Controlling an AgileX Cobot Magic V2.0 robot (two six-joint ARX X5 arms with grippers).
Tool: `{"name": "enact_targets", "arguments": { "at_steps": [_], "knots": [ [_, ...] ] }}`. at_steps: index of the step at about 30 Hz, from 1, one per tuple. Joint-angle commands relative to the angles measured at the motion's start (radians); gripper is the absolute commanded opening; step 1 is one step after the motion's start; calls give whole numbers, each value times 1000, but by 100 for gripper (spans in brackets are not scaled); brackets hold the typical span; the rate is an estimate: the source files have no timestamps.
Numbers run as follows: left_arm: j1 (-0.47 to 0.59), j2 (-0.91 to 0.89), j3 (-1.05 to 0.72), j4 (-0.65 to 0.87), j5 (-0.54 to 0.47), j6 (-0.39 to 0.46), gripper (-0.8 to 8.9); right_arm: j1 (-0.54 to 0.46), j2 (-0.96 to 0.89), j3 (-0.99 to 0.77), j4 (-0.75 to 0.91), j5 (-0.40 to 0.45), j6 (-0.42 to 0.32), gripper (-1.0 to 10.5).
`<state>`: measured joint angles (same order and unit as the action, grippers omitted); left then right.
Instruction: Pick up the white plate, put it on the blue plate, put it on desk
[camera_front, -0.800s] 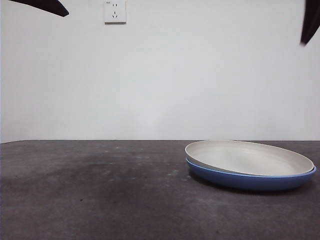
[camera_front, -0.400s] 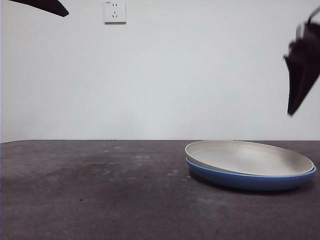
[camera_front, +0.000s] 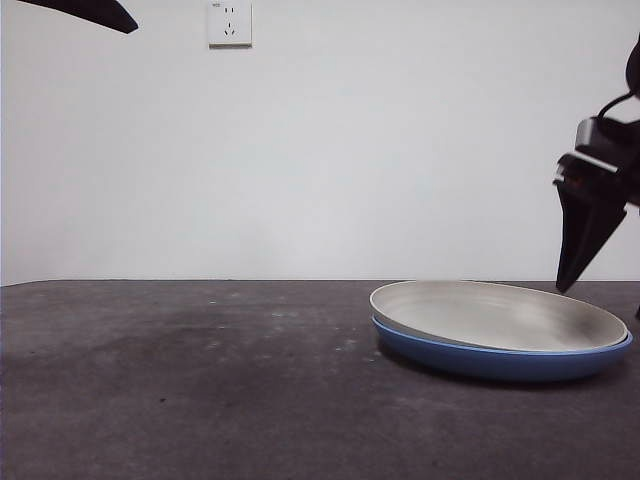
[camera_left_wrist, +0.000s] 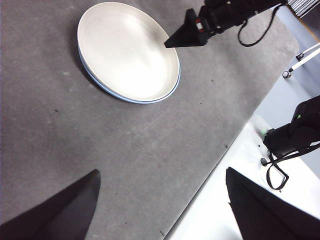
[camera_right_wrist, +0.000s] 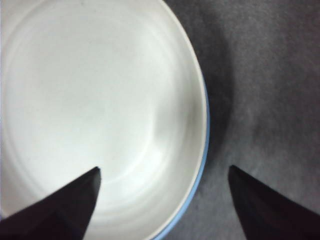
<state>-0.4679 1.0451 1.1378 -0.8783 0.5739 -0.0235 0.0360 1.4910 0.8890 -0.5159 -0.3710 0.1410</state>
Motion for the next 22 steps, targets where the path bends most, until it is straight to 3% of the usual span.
{"name": "enact_targets", "arguments": {
  "at_steps": [1,4,12,17,20,22],
  "knots": [
    [-6,6,11,11,3,13,400,-1,48,6,23,-3,23,361],
    [-6,6,11,11,3,13,400,-2,77,6,38,-7,24,344],
    [-6,6,11,11,3,12,401,-1,97,6,75,-28,33,109],
    [-6,6,11,11,3,11,401,-9,97,6,74,-11,42,94],
    [-6,6,11,10,3,9,401,-14,97,6,73,9,46,7],
    [-6,6,11,8,3,8,400,-16,97,6,74,9,51,7]
  ]
}}
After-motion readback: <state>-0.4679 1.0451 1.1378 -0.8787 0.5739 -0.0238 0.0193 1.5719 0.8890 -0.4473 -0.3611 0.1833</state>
